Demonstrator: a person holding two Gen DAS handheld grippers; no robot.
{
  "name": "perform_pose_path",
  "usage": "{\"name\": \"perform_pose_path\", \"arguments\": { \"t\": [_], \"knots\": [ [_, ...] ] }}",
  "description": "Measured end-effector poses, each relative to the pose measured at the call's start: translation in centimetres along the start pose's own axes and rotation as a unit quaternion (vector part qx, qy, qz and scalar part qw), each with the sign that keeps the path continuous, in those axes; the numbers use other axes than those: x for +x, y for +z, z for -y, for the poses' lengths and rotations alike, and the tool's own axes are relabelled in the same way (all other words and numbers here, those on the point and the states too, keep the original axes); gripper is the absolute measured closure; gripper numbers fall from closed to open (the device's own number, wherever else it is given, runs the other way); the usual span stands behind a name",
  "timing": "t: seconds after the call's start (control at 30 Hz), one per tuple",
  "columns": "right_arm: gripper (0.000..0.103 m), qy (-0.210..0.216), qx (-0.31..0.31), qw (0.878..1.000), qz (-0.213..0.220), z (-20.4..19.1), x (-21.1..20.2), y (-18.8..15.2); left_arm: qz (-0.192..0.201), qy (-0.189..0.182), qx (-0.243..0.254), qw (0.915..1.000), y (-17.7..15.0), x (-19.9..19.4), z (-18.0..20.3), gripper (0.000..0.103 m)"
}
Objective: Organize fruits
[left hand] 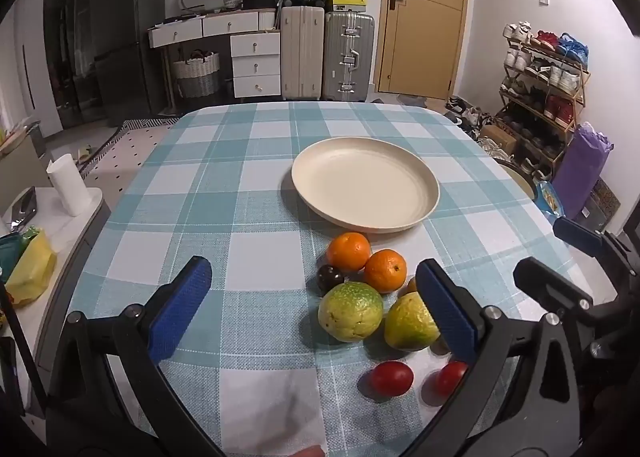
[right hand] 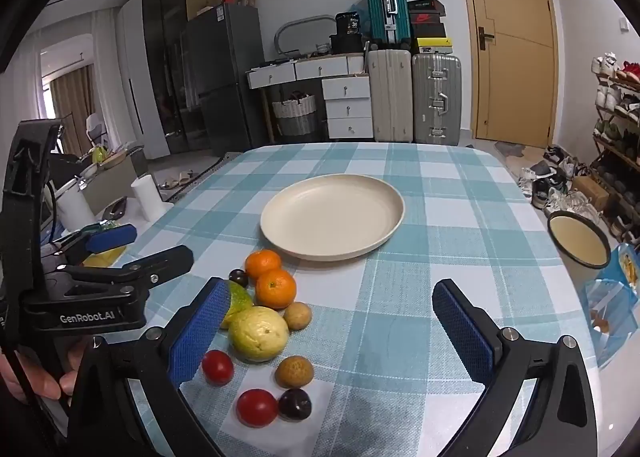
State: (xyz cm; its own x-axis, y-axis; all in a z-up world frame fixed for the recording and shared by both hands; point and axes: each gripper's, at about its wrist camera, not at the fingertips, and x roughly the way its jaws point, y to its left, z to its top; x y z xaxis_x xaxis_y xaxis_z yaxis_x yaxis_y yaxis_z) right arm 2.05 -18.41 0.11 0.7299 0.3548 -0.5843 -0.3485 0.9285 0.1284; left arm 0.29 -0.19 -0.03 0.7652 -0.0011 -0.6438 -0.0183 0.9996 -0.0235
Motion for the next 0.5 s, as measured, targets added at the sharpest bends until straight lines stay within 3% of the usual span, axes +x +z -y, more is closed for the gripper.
{"name": "perform_pose_path", "arguments": {
  "t": [0.5],
  "knots": [
    [0.000, 0.003, -0.006, 1.000, 0.001, -0.6, -0.2, -0.1, 0.017, -0.004, -0.027, 0.9995, -0.9, -0.8, -1.2, 0.001]
  ]
}}
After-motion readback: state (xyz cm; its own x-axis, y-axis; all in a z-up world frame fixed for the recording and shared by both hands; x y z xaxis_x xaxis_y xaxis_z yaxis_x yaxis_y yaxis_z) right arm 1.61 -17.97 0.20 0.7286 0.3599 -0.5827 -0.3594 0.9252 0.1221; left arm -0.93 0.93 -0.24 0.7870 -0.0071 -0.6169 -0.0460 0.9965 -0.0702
